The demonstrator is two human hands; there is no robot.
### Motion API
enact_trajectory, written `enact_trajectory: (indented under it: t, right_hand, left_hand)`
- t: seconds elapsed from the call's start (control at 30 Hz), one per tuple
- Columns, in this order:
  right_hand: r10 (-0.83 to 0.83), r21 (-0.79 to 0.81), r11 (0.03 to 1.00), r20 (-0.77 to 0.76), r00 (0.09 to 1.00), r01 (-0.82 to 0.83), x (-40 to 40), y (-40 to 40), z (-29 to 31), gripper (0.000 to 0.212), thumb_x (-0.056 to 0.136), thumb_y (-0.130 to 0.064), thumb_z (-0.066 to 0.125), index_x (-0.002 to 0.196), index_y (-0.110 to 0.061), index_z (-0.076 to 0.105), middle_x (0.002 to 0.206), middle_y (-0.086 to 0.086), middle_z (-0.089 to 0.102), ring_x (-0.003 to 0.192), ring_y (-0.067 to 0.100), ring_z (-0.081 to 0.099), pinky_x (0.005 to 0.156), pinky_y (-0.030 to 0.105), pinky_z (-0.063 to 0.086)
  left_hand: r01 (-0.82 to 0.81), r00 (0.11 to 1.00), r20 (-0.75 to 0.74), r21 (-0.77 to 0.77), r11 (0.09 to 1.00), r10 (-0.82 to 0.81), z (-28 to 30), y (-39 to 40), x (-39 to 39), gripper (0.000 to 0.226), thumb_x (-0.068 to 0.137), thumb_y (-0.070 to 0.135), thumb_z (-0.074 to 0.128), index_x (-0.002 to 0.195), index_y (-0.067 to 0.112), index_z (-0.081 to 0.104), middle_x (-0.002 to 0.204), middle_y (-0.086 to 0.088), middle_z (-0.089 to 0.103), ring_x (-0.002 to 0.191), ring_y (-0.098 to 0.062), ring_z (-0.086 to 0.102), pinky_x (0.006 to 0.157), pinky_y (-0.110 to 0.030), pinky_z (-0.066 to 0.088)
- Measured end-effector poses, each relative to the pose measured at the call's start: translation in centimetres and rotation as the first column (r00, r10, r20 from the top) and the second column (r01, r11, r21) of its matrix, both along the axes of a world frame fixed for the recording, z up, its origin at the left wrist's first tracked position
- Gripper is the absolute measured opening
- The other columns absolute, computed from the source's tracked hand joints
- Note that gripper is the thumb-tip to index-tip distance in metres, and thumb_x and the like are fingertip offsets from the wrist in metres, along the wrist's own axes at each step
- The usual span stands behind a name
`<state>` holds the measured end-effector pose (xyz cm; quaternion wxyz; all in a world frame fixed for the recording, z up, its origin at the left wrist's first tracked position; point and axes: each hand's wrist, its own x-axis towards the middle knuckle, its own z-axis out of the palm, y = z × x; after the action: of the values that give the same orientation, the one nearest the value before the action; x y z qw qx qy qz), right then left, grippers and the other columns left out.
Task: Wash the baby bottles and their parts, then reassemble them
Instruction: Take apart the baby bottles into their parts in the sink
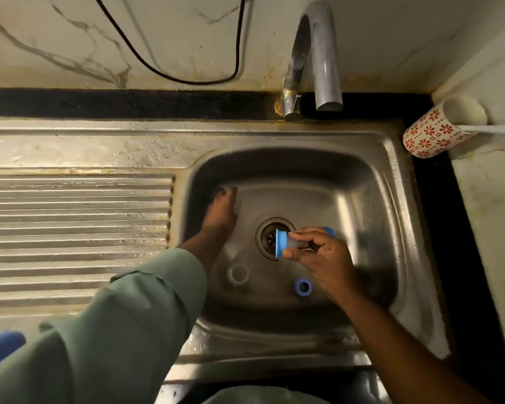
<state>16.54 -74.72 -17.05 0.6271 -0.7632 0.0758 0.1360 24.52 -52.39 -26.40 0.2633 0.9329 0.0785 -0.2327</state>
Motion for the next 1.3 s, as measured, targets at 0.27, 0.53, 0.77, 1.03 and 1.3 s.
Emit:
enact_trajectory:
  t: [0.27,0.53,0.77,1.03,1.3]
  right_hand:
    - [0.029,0.021,0.999,0.106,0.994,-0.032,-0.5,0.2,3.2,0.046,0.07,0.008,0.077,0.093,-0.032,0.072,0.092,-0.012,0.071,0.092,0.007,0.067,0.081,0.018,0.053]
    - [0.116,-0.018,0.993,0.259,0.959,-0.116,-3.5,2.6,7.4,0.023,0.076,0.009,0.074,0.076,-0.014,0.068,0.069,-0.014,0.065,0.061,0.003,0.064,0.055,0.015,0.052]
    - [0.295,-0.256,0.939,0.256,0.921,-0.23,-3.9,1.9,9.0,0.039,0.071,0.01,0.071,0.061,-0.018,0.046,0.057,-0.01,0.046,0.054,0.0,0.046,0.053,0.009,0.035]
    - [0.237,-0.112,0.968,0.095,0.967,-0.226,-5.8,1.1,10.1,0.016,0.083,0.0,0.071,0.094,-0.011,0.074,0.079,-0.002,0.07,0.068,0.004,0.066,0.065,0.018,0.052]
    - [0.583,-0.622,0.671,0.105,0.806,-0.404,-3.4,-1.0,11.3,0.014,0.075,-0.002,0.068,0.069,-0.012,0.061,0.073,-0.006,0.051,0.067,0.011,0.05,0.062,0.026,0.041]
  left_hand:
    - [-0.27,0.883,0.261,-0.397,0.877,0.391,11.2,-1.7,-5.8,0.041,0.091,0.06,0.058,0.105,0.022,0.065,0.096,-0.002,0.07,0.083,-0.015,0.066,0.065,-0.025,0.048]
    - [-0.385,0.861,-0.058,-0.724,0.573,0.505,15.9,-7.3,-12.2,0.042,0.106,0.023,0.039,0.068,0.012,0.054,0.062,-0.003,0.054,0.062,-0.019,0.049,0.063,-0.037,0.04]
    - [-0.441,0.878,-0.239,-0.74,0.508,0.414,17.2,-8.2,-13.9,0.039,0.1,0.018,0.034,0.068,0.009,0.054,0.049,-0.002,0.041,0.037,-0.008,0.034,0.038,-0.017,0.025]
    - [-0.617,0.768,-0.51,-0.752,0.232,0.388,17.0,-8.7,-13.9,0.044,0.097,0.028,0.033,0.06,0.012,0.052,0.05,-0.007,0.043,0.037,-0.012,0.029,0.042,-0.022,0.015]
    - [-0.629,0.776,-0.569,-0.669,0.396,0.271,16.0,-10.3,-14.7,0.041,0.098,0.036,0.029,0.075,0.012,0.053,0.055,-0.007,0.048,0.039,-0.011,0.024,0.039,-0.02,0.018]
